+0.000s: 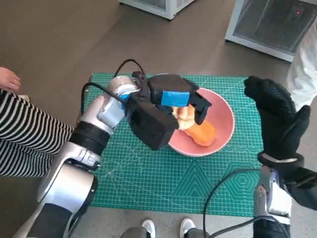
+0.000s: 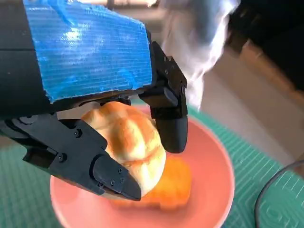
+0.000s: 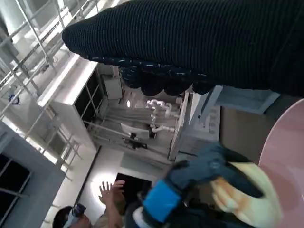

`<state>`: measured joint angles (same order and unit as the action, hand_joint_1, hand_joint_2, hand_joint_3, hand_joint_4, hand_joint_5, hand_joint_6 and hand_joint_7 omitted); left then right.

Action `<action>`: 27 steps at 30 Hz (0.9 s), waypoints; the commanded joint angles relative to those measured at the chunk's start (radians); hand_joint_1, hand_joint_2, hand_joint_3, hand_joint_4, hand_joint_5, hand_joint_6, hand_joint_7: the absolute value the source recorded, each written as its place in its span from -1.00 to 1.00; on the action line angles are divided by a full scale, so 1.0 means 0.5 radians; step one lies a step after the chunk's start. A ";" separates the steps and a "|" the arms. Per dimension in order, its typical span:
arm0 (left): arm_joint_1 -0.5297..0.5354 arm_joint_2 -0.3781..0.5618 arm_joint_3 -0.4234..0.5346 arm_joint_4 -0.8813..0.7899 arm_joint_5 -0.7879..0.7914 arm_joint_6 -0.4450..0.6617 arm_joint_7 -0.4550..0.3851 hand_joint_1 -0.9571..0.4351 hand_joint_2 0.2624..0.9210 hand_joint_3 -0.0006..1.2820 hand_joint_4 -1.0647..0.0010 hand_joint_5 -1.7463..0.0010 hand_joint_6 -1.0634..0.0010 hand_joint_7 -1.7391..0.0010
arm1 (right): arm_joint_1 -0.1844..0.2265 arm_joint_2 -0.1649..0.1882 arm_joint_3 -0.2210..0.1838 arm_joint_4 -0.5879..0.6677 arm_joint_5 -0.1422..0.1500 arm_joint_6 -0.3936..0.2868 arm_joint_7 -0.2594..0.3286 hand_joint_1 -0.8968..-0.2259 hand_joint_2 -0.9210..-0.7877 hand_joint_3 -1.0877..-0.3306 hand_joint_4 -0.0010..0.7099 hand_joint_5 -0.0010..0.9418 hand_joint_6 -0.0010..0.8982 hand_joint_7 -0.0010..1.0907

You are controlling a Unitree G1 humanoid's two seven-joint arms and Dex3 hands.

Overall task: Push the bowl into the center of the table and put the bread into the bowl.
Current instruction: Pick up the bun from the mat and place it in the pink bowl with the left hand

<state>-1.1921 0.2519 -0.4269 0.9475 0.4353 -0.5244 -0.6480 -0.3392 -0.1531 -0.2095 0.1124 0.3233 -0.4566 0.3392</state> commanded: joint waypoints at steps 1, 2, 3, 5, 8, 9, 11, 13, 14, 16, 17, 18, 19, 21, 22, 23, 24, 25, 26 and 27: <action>-0.020 -0.016 -0.001 -0.118 0.004 0.299 -0.117 0.20 0.80 -0.89 0.12 0.81 0.17 0.53 | 0.037 0.007 -0.001 0.001 -0.021 0.025 -0.038 -0.33 -1.00 0.11 -0.65 -1.00 -0.85 -0.19; -0.011 -0.014 0.002 -0.154 0.006 0.367 -0.133 0.20 0.80 -0.91 0.14 0.85 0.17 0.58 | 0.033 0.008 -0.001 0.006 -0.023 0.023 -0.040 -0.33 -1.00 0.11 -0.65 -1.00 -0.85 -0.19; -0.003 -0.012 0.003 -0.182 0.007 0.412 -0.143 0.20 0.79 -0.93 0.20 0.90 0.17 0.67 | 0.031 0.007 -0.001 0.010 -0.024 0.021 -0.041 -0.32 -1.00 0.11 -0.65 -1.00 -0.85 -0.19; 0.010 -0.003 0.000 -0.236 0.014 0.482 -0.153 0.18 0.78 -0.95 0.28 0.95 0.19 0.76 | 0.023 0.006 -0.001 0.020 -0.030 0.018 -0.046 -0.32 -1.00 0.11 -0.65 -1.00 -0.85 -0.19; 0.037 0.017 0.005 -0.272 0.008 0.460 -0.119 0.14 0.77 -0.97 0.36 0.98 0.22 0.83 | 0.012 0.008 0.002 0.035 -0.041 0.009 -0.052 -0.32 -1.00 0.11 -0.65 -1.00 -0.85 -0.19; 0.045 0.024 0.008 -0.276 0.003 0.434 -0.102 0.11 0.76 -0.97 0.39 0.99 0.24 0.86 | 0.007 0.008 0.003 0.040 -0.044 0.006 -0.054 -0.32 -1.00 0.11 -0.65 -1.00 -0.85 -0.19; 0.055 0.033 0.016 -0.269 -0.008 0.384 -0.074 0.08 0.76 -0.98 0.42 0.99 0.26 0.88 | 0.000 0.009 0.006 0.048 -0.050 0.002 -0.057 -0.31 -1.00 0.11 -0.65 -1.00 -0.85 -0.19; 0.061 0.042 0.038 -0.240 -0.031 0.307 -0.030 0.02 0.76 -0.98 0.49 1.00 0.31 0.90 | -0.013 0.011 0.012 0.055 -0.065 -0.002 -0.065 -0.31 -1.00 0.11 -0.66 -1.00 -0.85 -0.19; 0.063 0.045 0.051 -0.224 -0.044 0.273 -0.009 0.00 0.76 -0.98 0.51 1.00 0.32 0.91 | -0.021 0.012 0.016 0.061 -0.072 -0.003 -0.069 -0.31 -1.00 0.10 -0.66 -1.00 -0.85 -0.19; 0.061 0.046 0.070 -0.198 -0.060 0.241 0.023 -0.06 0.76 -0.98 0.59 1.00 0.36 0.93 | -0.032 0.010 0.021 0.070 -0.078 -0.005 -0.075 -0.31 -1.00 0.09 -0.66 -1.00 -0.85 -0.19; 0.060 0.045 0.077 -0.187 -0.067 0.231 0.037 -0.07 0.76 -0.98 0.61 1.00 0.37 0.93 | -0.036 0.010 0.023 0.073 -0.080 -0.005 -0.077 -0.31 -1.00 0.09 -0.66 -1.00 -0.85 -0.19; 0.063 0.046 0.097 -0.171 -0.082 0.213 0.065 -0.10 0.76 -0.98 0.65 1.00 0.39 0.94 | -0.043 0.009 0.026 0.075 -0.082 -0.003 -0.080 -0.31 -1.00 0.09 -0.66 -1.00 -0.85 -0.19; 0.064 0.046 0.110 -0.158 -0.092 0.197 0.086 -0.14 0.77 -0.98 0.70 1.00 0.41 0.95 | -0.048 0.007 0.028 0.077 -0.083 -0.001 -0.083 -0.31 -1.00 0.08 -0.66 -1.00 -0.85 -0.19; 0.069 0.047 0.145 -0.133 -0.114 0.163 0.136 -0.20 0.79 -0.98 0.76 1.00 0.45 0.96 | -0.059 0.004 0.033 0.079 -0.084 0.005 -0.088 -0.32 -1.00 0.08 -0.67 -1.00 -0.85 -0.19; 0.075 0.048 0.167 -0.127 -0.128 0.148 0.162 -0.21 0.80 -0.98 0.77 1.00 0.45 0.97 | -0.066 0.003 0.036 0.078 -0.084 0.009 -0.091 -0.32 -1.00 0.08 -0.67 -1.00 -0.85 -0.19; 0.077 0.048 0.182 -0.120 -0.138 0.135 0.181 -0.24 0.82 -0.98 0.80 1.00 0.47 0.97 | -0.070 0.002 0.038 0.077 -0.084 0.011 -0.093 -0.31 -1.00 0.07 -0.67 -1.00 -0.85 -0.19; 0.086 0.052 0.215 -0.118 -0.172 0.107 0.204 -0.25 0.83 -0.97 0.81 1.00 0.48 0.98 | -0.078 0.001 0.041 0.074 -0.084 0.018 -0.096 -0.31 -1.00 0.07 -0.67 -1.00 -0.85 -0.19; 0.092 0.054 0.239 -0.115 -0.195 0.085 0.221 -0.26 0.85 -0.97 0.82 1.00 0.49 0.98 | -0.084 -0.001 0.042 0.072 -0.083 0.023 -0.098 -0.31 -1.00 0.07 -0.68 -1.00 -0.86 -0.19; 0.101 0.057 0.272 -0.116 -0.226 0.056 0.244 -0.28 0.86 -0.97 0.82 1.00 0.49 0.98 | -0.093 -0.003 0.045 0.067 -0.081 0.033 -0.100 -0.31 -1.00 0.07 -0.68 -1.00 -0.86 -0.19; 0.107 0.059 0.294 -0.115 -0.245 0.035 0.259 -0.29 0.89 -0.97 0.82 1.00 0.50 0.98 | -0.099 -0.004 0.046 0.063 -0.080 0.040 -0.102 -0.31 -1.00 0.07 -0.68 -1.00 -0.86 -0.19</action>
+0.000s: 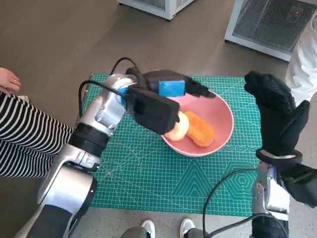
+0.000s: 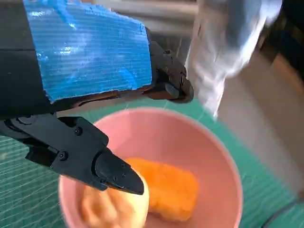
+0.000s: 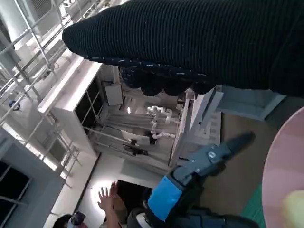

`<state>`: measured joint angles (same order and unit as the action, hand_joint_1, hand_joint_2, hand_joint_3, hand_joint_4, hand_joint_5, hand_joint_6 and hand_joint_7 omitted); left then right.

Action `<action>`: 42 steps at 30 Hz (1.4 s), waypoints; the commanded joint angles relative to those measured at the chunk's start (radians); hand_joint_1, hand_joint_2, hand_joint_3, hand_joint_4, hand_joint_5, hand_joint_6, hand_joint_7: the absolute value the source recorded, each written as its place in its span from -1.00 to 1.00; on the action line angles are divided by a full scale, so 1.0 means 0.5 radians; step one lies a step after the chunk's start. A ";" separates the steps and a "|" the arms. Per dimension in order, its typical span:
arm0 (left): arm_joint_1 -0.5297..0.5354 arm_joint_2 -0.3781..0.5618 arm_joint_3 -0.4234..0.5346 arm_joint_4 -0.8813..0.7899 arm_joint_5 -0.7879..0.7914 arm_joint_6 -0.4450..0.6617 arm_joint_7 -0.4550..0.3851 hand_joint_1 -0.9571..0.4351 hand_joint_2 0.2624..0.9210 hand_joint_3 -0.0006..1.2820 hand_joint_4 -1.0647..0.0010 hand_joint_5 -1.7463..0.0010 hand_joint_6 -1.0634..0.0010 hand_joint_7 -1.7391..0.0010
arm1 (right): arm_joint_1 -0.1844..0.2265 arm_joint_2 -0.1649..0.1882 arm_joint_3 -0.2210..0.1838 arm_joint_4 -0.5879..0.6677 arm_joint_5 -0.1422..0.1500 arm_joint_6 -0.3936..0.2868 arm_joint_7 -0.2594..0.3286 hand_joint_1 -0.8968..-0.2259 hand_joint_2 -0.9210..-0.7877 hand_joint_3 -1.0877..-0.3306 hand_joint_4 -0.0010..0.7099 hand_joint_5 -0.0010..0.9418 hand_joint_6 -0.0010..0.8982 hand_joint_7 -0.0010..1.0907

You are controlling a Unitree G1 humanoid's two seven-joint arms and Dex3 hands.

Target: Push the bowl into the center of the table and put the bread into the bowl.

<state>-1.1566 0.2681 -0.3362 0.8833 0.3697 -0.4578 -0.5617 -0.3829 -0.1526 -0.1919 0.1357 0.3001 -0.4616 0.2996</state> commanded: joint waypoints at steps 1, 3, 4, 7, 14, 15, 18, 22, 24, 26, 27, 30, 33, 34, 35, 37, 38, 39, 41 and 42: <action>0.046 0.031 0.141 0.010 -0.134 -0.128 0.114 -0.31 0.91 -0.97 0.82 0.99 0.50 0.98 | -0.020 -0.007 0.014 0.006 -0.032 0.063 -0.027 -0.32 -1.00 0.07 -0.68 -1.00 -0.86 -0.18; 0.065 0.033 0.197 0.012 -0.187 -0.179 0.148 -0.33 0.94 -0.96 0.81 0.99 0.50 0.99 | -0.035 -0.012 0.016 -0.013 -0.027 0.088 -0.031 -0.32 -1.00 0.07 -0.69 -1.00 -0.86 -0.18; 0.073 0.032 0.223 0.015 -0.214 -0.200 0.158 -0.34 0.95 -0.96 0.80 0.99 0.49 0.99 | -0.042 -0.016 0.016 -0.022 -0.023 0.100 -0.033 -0.32 -1.00 0.07 -0.69 -1.00 -0.86 -0.18; 0.115 0.023 0.323 0.010 -0.354 -0.230 0.127 -0.39 0.98 -0.93 0.78 0.99 0.48 0.98 | -0.060 -0.026 0.014 -0.067 -0.013 0.145 -0.037 -0.31 -1.00 0.06 -0.70 -1.00 -0.86 -0.18; 0.203 0.017 0.497 -0.076 -0.574 -0.201 0.136 -0.43 1.00 -0.80 0.74 0.98 0.43 0.97 | -0.107 -0.054 0.001 -0.165 0.011 0.246 -0.038 -0.29 -1.00 0.05 -0.69 -1.00 -0.86 -0.17; 0.224 0.008 0.535 -0.105 -0.622 -0.192 0.142 -0.44 1.00 -0.77 0.74 0.98 0.42 0.97 | -0.120 -0.057 0.000 -0.176 0.017 0.264 -0.039 -0.30 -1.00 0.05 -0.69 -1.00 -0.86 -0.17; 0.285 -0.023 0.620 -0.209 -0.753 -0.147 0.137 -0.50 1.00 -0.62 0.72 0.98 0.41 0.97 | -0.151 -0.063 0.001 -0.196 0.026 0.301 -0.040 -0.31 -1.00 0.05 -0.69 -1.00 -0.85 -0.16; 0.435 -0.110 0.720 -0.513 -0.991 0.014 0.134 -0.55 1.00 -0.47 0.72 0.99 0.43 0.97 | -0.193 -0.067 0.008 -0.209 0.022 0.335 -0.042 -0.33 -1.00 0.06 -0.68 -0.99 -0.83 -0.15; 0.515 -0.168 0.758 -0.679 -1.119 0.116 0.143 -0.58 1.00 -0.38 0.72 0.99 0.45 0.98 | -0.215 -0.070 0.011 -0.209 0.014 0.348 -0.042 -0.34 -1.00 0.06 -0.68 -0.99 -0.82 -0.14; 0.597 -0.233 0.786 -0.832 -1.243 0.193 0.150 -0.60 1.00 -0.33 0.71 0.99 0.47 0.98 | -0.242 -0.073 0.015 -0.193 0.008 0.356 -0.039 -0.34 -1.00 0.07 -0.67 -0.99 -0.82 -0.13; 0.635 -0.263 0.799 -0.884 -1.299 0.211 0.148 -0.60 1.00 -0.30 0.71 0.99 0.48 0.98 | -0.257 -0.075 0.016 -0.181 0.007 0.358 -0.035 -0.34 -1.00 0.07 -0.67 -0.99 -0.82 -0.13; 0.715 -0.325 0.824 -1.000 -1.410 0.256 0.138 -0.62 1.00 -0.25 0.71 0.99 0.50 0.99 | -0.284 -0.077 0.017 -0.151 0.008 0.364 -0.025 -0.35 -1.00 0.08 -0.65 -0.98 -0.82 -0.13; 0.786 -0.375 0.840 -1.091 -1.501 0.289 0.126 -0.63 1.00 -0.22 0.71 0.99 0.50 0.98 | -0.312 -0.075 0.021 -0.123 0.018 0.375 -0.012 -0.35 -1.00 0.08 -0.64 -0.98 -0.82 -0.12; 0.800 -0.383 0.842 -1.111 -1.512 0.297 0.125 -0.64 1.00 -0.21 0.71 0.99 0.50 0.98 | -0.318 -0.074 0.022 -0.119 0.020 0.379 -0.010 -0.35 -1.00 0.09 -0.64 -0.98 -0.82 -0.12; 0.815 -0.384 0.841 -1.135 -1.513 0.303 0.128 -0.64 1.00 -0.21 0.71 0.99 0.50 0.98 | -0.323 -0.073 0.025 -0.118 0.017 0.386 -0.012 -0.35 -1.00 0.09 -0.64 -0.98 -0.82 -0.12; 0.839 -0.380 0.838 -1.172 -1.496 0.303 0.138 -0.65 1.00 -0.20 0.70 0.98 0.50 0.98 | -0.330 -0.073 0.031 -0.117 0.008 0.396 -0.017 -0.36 -1.00 0.10 -0.64 -0.98 -0.82 -0.12; 0.849 -0.377 0.838 -1.187 -1.482 0.301 0.143 -0.66 1.00 -0.20 0.70 0.98 0.49 0.98 | -0.333 -0.073 0.033 -0.118 0.003 0.402 -0.020 -0.36 -1.00 0.11 -0.63 -0.98 -0.82 -0.12; 0.859 -0.374 0.838 -1.203 -1.471 0.299 0.147 -0.66 1.00 -0.20 0.70 0.98 0.49 0.97 | -0.335 -0.072 0.037 -0.120 -0.004 0.408 -0.025 -0.37 -1.00 0.11 -0.63 -0.98 -0.82 -0.11; 0.874 -0.375 0.840 -1.225 -1.463 0.299 0.152 -0.66 1.00 -0.20 0.70 0.98 0.48 0.97 | -0.337 -0.072 0.043 -0.125 -0.014 0.417 -0.031 -0.37 -1.00 0.11 -0.63 -0.98 -0.82 -0.11; 0.880 -0.377 0.841 -1.233 -1.462 0.301 0.153 -0.67 1.00 -0.20 0.70 0.98 0.48 0.97 | -0.337 -0.072 0.045 -0.127 -0.018 0.421 -0.034 -0.37 -1.00 0.11 -0.63 -0.98 -0.82 -0.11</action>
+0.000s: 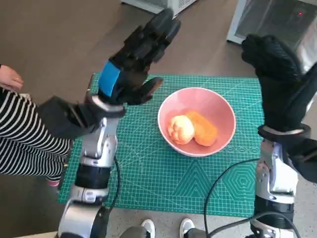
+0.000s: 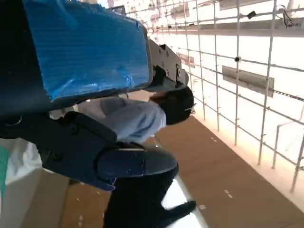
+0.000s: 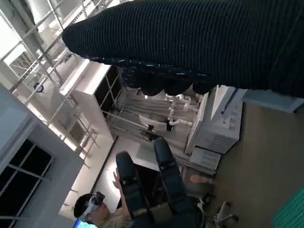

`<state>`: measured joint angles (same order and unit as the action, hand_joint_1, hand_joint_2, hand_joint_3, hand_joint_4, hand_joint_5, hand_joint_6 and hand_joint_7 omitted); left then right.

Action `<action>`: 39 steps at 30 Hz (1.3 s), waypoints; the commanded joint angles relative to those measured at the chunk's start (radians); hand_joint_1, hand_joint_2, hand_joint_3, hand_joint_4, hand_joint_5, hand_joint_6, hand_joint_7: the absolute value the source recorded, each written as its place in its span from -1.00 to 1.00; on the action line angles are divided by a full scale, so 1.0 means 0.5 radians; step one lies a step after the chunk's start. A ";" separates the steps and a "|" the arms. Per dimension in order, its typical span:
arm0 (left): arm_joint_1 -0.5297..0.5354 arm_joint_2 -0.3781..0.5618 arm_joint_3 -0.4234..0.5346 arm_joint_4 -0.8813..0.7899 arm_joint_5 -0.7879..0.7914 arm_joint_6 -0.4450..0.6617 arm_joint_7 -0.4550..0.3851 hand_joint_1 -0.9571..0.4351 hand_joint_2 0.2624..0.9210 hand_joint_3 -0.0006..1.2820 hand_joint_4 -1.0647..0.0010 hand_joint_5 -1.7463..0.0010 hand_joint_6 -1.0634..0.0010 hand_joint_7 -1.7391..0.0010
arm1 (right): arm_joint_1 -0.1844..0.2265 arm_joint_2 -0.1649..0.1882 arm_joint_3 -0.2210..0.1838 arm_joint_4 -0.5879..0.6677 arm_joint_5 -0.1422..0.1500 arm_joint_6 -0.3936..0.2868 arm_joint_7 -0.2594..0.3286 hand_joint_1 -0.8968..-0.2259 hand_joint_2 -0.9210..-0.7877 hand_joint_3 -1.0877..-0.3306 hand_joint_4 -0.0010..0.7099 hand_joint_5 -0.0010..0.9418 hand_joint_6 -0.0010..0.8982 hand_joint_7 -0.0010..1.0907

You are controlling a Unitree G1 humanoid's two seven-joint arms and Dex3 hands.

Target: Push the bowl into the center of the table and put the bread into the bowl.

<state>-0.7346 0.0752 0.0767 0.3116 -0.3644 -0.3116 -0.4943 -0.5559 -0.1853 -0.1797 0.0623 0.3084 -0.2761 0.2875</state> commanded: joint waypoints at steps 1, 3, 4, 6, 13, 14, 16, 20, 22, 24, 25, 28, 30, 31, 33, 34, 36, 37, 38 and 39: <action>0.045 0.010 0.016 -0.100 0.007 0.009 0.018 -0.67 1.00 -0.20 0.70 0.98 0.48 0.97 | 0.009 -0.006 0.025 0.016 -0.039 0.058 -0.014 -0.37 -1.00 0.11 -0.63 -0.98 -0.82 -0.11; 0.058 0.012 0.016 -0.113 0.012 0.006 0.018 -0.66 1.00 -0.20 0.70 0.98 0.49 0.96 | 0.009 -0.007 0.031 0.008 -0.044 0.072 -0.020 -0.37 -1.00 0.11 -0.63 -0.98 -0.83 -0.11; 0.062 0.013 0.016 -0.117 0.016 0.004 0.019 -0.66 1.00 -0.20 0.71 0.98 0.50 0.96 | 0.009 -0.008 0.032 0.006 -0.045 0.077 -0.022 -0.37 -1.00 0.11 -0.63 -0.98 -0.83 -0.11; 0.073 0.010 0.018 -0.123 0.020 -0.005 0.020 -0.66 1.00 -0.20 0.71 0.98 0.51 0.96 | 0.005 -0.010 0.036 0.004 -0.045 0.090 -0.025 -0.38 -1.00 0.11 -0.63 -0.98 -0.84 -0.11; 0.094 0.005 0.013 -0.121 0.068 -0.062 0.033 -0.63 1.00 -0.21 0.72 0.98 0.55 0.96 | -0.002 -0.028 0.031 -0.003 -0.047 0.135 -0.033 -0.41 -1.00 0.13 -0.62 -0.98 -0.86 -0.11; 0.095 0.006 0.013 -0.116 0.073 -0.070 0.033 -0.63 1.00 -0.21 0.72 0.99 0.55 0.96 | 0.000 -0.030 0.030 -0.009 -0.045 0.142 -0.034 -0.41 -1.00 0.13 -0.62 -0.98 -0.86 -0.11; 0.095 0.006 0.014 -0.107 0.077 -0.079 0.033 -0.62 1.00 -0.20 0.73 0.99 0.56 0.96 | 0.005 -0.034 0.028 -0.021 -0.044 0.150 -0.034 -0.41 -1.00 0.13 -0.61 -0.98 -0.86 -0.11; 0.090 0.006 0.021 -0.090 0.083 -0.093 0.032 -0.60 1.00 -0.21 0.74 0.97 0.82 0.61 | 0.020 -0.039 0.028 -0.051 -0.051 0.161 -0.041 -0.40 -1.00 0.13 -0.61 -0.98 -0.86 -0.11; 0.086 0.005 0.026 -0.078 0.087 -0.102 0.031 -0.60 1.00 -0.21 0.75 0.96 0.91 0.50 | 0.025 -0.040 0.028 -0.061 -0.055 0.165 -0.046 -0.40 -1.00 0.13 -0.61 -0.98 -0.86 -0.11; 0.083 0.004 0.028 -0.067 0.088 -0.110 0.031 -0.60 1.00 -0.21 0.75 0.96 0.95 0.44 | 0.028 -0.041 0.027 -0.066 -0.058 0.167 -0.048 -0.39 -1.00 0.13 -0.61 -0.98 -0.86 -0.11; 0.082 0.003 0.028 -0.061 0.090 -0.116 0.032 -0.60 1.00 -0.22 0.75 0.96 0.97 0.41 | 0.029 -0.041 0.025 -0.065 -0.061 0.166 -0.049 -0.39 -1.00 0.13 -0.62 -0.99 -0.86 -0.11; 0.080 0.000 0.028 -0.053 0.095 -0.122 0.039 -0.60 1.00 -0.22 0.75 0.95 0.99 0.38 | 0.032 -0.041 0.021 -0.063 -0.079 0.161 -0.055 -0.39 -1.00 0.13 -0.61 -0.99 -0.86 -0.10; 0.080 -0.003 0.026 -0.055 0.101 -0.123 0.045 -0.60 1.00 -0.22 0.75 0.95 0.99 0.38 | 0.034 -0.040 0.019 -0.062 -0.089 0.158 -0.059 -0.39 -1.00 0.13 -0.61 -0.99 -0.86 -0.10; 0.081 -0.004 0.025 -0.056 0.103 -0.123 0.047 -0.59 1.00 -0.22 0.75 0.95 1.00 0.37 | 0.034 -0.040 0.017 -0.062 -0.092 0.156 -0.060 -0.39 -1.00 0.13 -0.61 -0.99 -0.86 -0.10; 0.082 -0.006 0.021 -0.059 0.106 -0.124 0.049 -0.59 1.00 -0.21 0.75 0.95 1.00 0.37 | 0.036 -0.039 0.015 -0.063 -0.097 0.154 -0.061 -0.39 -1.00 0.13 -0.61 -0.99 -0.86 -0.10; 0.083 -0.006 0.019 -0.062 0.106 -0.122 0.048 -0.59 1.00 -0.21 0.75 0.95 1.00 0.37 | 0.039 -0.038 0.016 -0.066 -0.103 0.151 -0.063 -0.39 -1.00 0.13 -0.61 -0.99 -0.86 -0.10; 0.086 -0.008 0.016 -0.066 0.105 -0.119 0.048 -0.59 1.00 -0.21 0.76 0.95 1.00 0.37 | 0.042 -0.040 0.015 -0.065 -0.111 0.145 -0.065 -0.39 -1.00 0.13 -0.61 -0.99 -0.86 -0.10; 0.086 -0.010 0.015 -0.067 0.105 -0.118 0.048 -0.59 1.00 -0.21 0.76 0.95 1.00 0.37 | 0.042 -0.042 0.013 -0.063 -0.113 0.143 -0.065 -0.39 -1.00 0.13 -0.61 -0.99 -0.86 -0.10; 0.088 -0.012 0.013 -0.069 0.105 -0.117 0.049 -0.59 1.00 -0.21 0.76 0.95 1.00 0.37 | 0.042 -0.044 0.011 -0.059 -0.115 0.139 -0.065 -0.39 -1.00 0.13 -0.61 -0.99 -0.86 -0.10; 0.089 -0.013 0.012 -0.070 0.106 -0.117 0.050 -0.59 1.00 -0.21 0.76 0.95 1.00 0.37 | 0.042 -0.046 0.009 -0.056 -0.116 0.137 -0.064 -0.39 -1.00 0.13 -0.61 -0.99 -0.86 -0.10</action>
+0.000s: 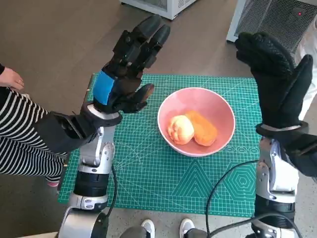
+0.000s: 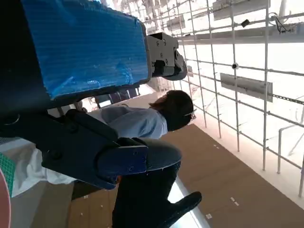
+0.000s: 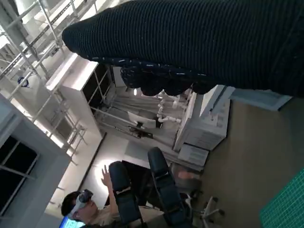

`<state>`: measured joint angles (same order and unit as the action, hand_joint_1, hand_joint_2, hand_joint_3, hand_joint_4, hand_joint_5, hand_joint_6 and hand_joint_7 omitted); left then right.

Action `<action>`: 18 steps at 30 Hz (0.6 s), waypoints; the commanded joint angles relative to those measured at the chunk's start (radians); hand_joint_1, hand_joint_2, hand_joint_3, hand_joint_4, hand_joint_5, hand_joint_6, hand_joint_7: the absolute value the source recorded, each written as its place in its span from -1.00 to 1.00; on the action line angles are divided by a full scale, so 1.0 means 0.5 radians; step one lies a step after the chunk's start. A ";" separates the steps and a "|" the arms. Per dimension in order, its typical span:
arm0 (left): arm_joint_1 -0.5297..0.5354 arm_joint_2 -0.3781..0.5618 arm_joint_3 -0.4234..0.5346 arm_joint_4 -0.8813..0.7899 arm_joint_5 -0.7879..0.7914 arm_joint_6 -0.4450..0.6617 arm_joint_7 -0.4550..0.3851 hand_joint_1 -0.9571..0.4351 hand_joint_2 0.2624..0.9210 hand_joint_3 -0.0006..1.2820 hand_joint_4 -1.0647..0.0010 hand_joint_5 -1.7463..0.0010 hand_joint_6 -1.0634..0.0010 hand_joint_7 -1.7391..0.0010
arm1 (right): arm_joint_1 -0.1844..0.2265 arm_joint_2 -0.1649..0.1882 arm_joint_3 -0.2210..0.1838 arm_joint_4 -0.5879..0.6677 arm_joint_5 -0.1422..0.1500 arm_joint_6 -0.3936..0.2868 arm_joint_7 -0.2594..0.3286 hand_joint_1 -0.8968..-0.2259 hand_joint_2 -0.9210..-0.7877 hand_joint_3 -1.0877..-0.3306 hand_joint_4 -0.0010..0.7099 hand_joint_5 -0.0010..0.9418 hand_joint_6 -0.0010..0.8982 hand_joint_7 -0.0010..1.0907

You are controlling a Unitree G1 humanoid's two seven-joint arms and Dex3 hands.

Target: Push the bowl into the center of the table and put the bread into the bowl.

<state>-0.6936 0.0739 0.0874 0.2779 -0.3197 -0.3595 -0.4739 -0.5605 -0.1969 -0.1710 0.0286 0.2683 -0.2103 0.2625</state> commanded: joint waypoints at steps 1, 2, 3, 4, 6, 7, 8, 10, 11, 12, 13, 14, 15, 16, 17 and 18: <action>0.008 -0.012 -0.011 -0.005 0.015 -0.019 0.007 -0.59 1.00 -0.20 0.76 0.94 1.00 0.37 | 0.050 -0.024 -0.011 0.018 -0.034 0.001 -0.011 -0.39 -1.00 0.13 -0.61 -0.99 -0.86 -0.10; 0.008 -0.013 -0.013 -0.006 0.014 -0.018 0.007 -0.59 1.00 -0.20 0.76 0.94 1.00 0.37 | 0.048 -0.025 -0.013 0.023 -0.032 -0.003 -0.009 -0.38 -1.00 0.13 -0.61 -0.99 -0.86 -0.10; 0.009 -0.014 -0.014 -0.007 0.013 -0.015 0.005 -0.59 1.00 -0.20 0.76 0.94 1.00 0.37 | 0.047 -0.026 -0.016 0.029 -0.029 -0.007 -0.005 -0.38 -1.00 0.13 -0.61 -0.99 -0.86 -0.10; 0.009 -0.015 -0.015 -0.008 0.012 -0.014 0.005 -0.59 1.00 -0.20 0.76 0.94 1.00 0.37 | 0.046 -0.027 -0.018 0.034 -0.027 -0.010 -0.002 -0.38 -1.00 0.13 -0.61 -0.99 -0.87 -0.10; 0.010 -0.017 -0.018 -0.011 0.012 -0.008 0.005 -0.59 1.00 -0.20 0.77 0.94 1.00 0.37 | 0.046 -0.027 -0.018 0.035 -0.027 -0.015 -0.001 -0.38 -1.00 0.13 -0.61 -0.99 -0.87 -0.10; 0.011 -0.018 -0.021 -0.016 0.011 -0.002 0.006 -0.59 1.00 -0.20 0.77 0.94 1.00 0.37 | 0.046 -0.027 -0.017 0.034 -0.031 -0.017 -0.003 -0.37 -1.00 0.13 -0.61 -0.99 -0.87 -0.10; 0.011 -0.018 -0.022 -0.019 0.011 0.003 0.006 -0.58 1.00 -0.19 0.77 0.94 1.00 0.37 | 0.047 -0.027 -0.016 0.034 -0.033 -0.018 -0.004 -0.37 -1.00 0.13 -0.61 -0.99 -0.87 -0.10; 0.012 -0.020 -0.026 -0.022 0.010 0.009 0.006 -0.58 1.00 -0.19 0.78 0.94 1.00 0.37 | 0.046 -0.027 -0.017 0.037 -0.036 -0.021 -0.006 -0.37 -1.00 0.13 -0.61 -0.99 -0.87 -0.10; 0.013 -0.020 -0.027 -0.022 0.009 0.009 0.004 -0.58 1.00 -0.19 0.78 0.94 1.00 0.37 | 0.045 -0.027 -0.017 0.037 -0.036 -0.021 -0.007 -0.37 -1.00 0.13 -0.61 -0.99 -0.87 -0.10; 0.013 -0.020 -0.028 -0.022 0.008 0.009 0.003 -0.58 1.00 -0.19 0.78 0.94 1.00 0.37 | 0.045 -0.027 -0.017 0.038 -0.037 -0.021 -0.007 -0.37 -1.00 0.12 -0.61 -0.99 -0.87 -0.10; 0.014 -0.018 -0.028 -0.021 0.007 0.007 0.000 -0.58 1.00 -0.19 0.78 0.94 1.00 0.37 | 0.044 -0.027 -0.017 0.039 -0.037 -0.021 -0.008 -0.37 -1.00 0.12 -0.61 -0.99 -0.87 -0.10; 0.014 -0.017 -0.029 -0.019 0.007 0.006 -0.002 -0.58 1.00 -0.19 0.78 0.94 1.00 0.37 | 0.044 -0.027 -0.018 0.041 -0.036 -0.022 -0.008 -0.37 -1.00 0.12 -0.61 -0.99 -0.87 -0.10; 0.014 -0.015 -0.029 -0.018 0.007 0.004 -0.004 -0.58 1.00 -0.19 0.78 0.94 1.00 0.37 | 0.043 -0.027 -0.018 0.042 -0.036 -0.022 -0.008 -0.37 -1.00 0.12 -0.61 -0.99 -0.87 -0.10; 0.014 -0.015 -0.030 -0.017 0.007 0.003 -0.005 -0.58 1.00 -0.18 0.79 0.94 1.00 0.37 | 0.043 -0.028 -0.019 0.043 -0.035 -0.022 -0.008 -0.36 -1.00 0.12 -0.61 -0.99 -0.87 -0.10; 0.015 -0.014 -0.031 -0.020 0.006 0.004 -0.006 -0.58 1.00 -0.18 0.79 0.94 1.00 0.37 | 0.044 -0.026 -0.018 0.040 -0.034 -0.021 -0.009 -0.36 -1.00 0.12 -0.61 -0.99 -0.88 -0.10; 0.015 -0.015 -0.033 -0.020 0.005 0.004 -0.006 -0.57 1.00 -0.18 0.79 0.94 1.00 0.37 | 0.043 -0.026 -0.018 0.040 -0.033 -0.021 -0.008 -0.36 -1.00 0.12 -0.61 -0.99 -0.88 -0.10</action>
<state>-0.6935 0.0696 0.0771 0.2765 -0.3198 -0.3589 -0.4744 -0.5600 -0.1998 -0.1788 0.0375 0.2677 -0.2252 0.2624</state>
